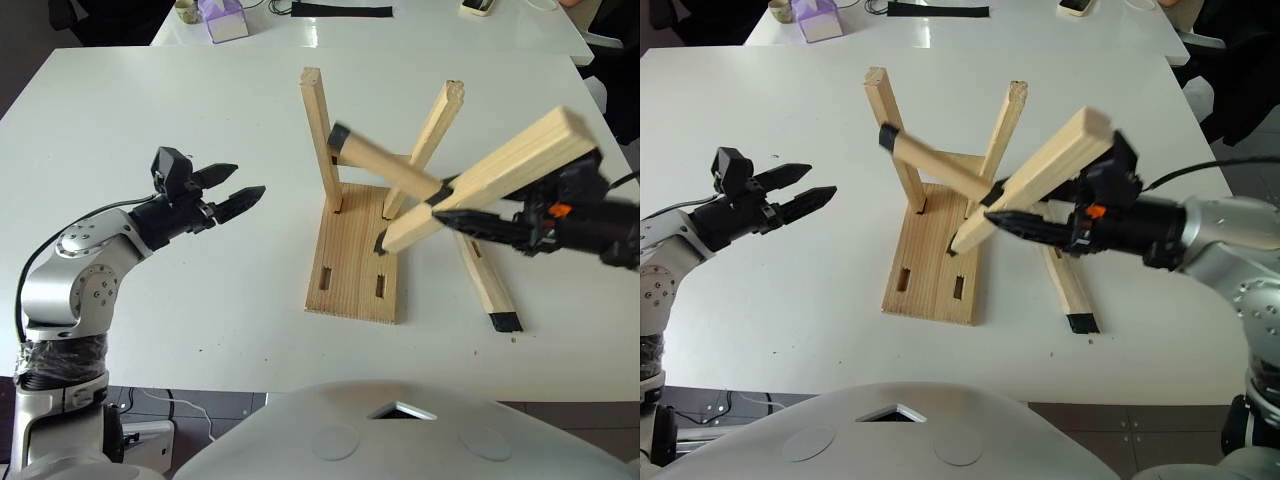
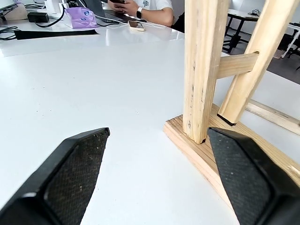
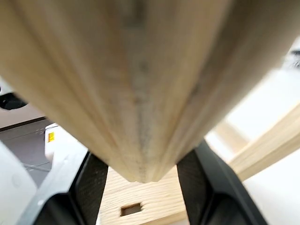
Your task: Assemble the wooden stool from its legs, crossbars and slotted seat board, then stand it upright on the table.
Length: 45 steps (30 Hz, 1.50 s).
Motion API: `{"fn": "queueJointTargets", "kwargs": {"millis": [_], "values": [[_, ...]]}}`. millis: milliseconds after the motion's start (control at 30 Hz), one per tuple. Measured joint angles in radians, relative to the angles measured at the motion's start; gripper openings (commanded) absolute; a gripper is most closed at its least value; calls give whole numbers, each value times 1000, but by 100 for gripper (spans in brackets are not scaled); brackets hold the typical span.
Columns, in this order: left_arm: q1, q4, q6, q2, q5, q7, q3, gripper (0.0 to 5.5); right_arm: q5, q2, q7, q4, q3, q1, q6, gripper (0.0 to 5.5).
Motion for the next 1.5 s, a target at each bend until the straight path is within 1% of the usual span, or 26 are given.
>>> {"fn": "queueJointTargets", "kwargs": {"millis": [167, 400, 600, 767, 1033, 1200, 1333, 1500], "values": [[-24, 5, -4, -10, 17, -2, -10, 391, -206, 4, 52, -49, 116, 136, -90, 202], [-45, 15, -8, -12, 21, -22, -28, 391, -417, -21, 152, -62, 200, 213, -326, 202], [-44, 13, -11, -16, 22, -22, -33, 391, -507, -34, 186, -27, 245, 247, -407, 202], [-44, 13, -16, -31, 42, -22, -40, 391, -566, -31, 194, 34, 317, 192, -493, 202], [-51, 18, -16, -49, 43, -22, -48, 391, -573, -16, 209, 167, 429, 104, -630, 202], [-85, 24, -14, -53, 44, -20, -50, 391, -570, -10, 222, 223, 473, 36, -638, 202], [-107, 29, -7, -80, 43, -3, -50, 391, -569, -9, 252, 300, 507, -52, -636, 202], [-116, 32, -7, -91, 44, 11, -50, 391, -569, -13, 267, 347, 509, -101, -619, 202]]}}
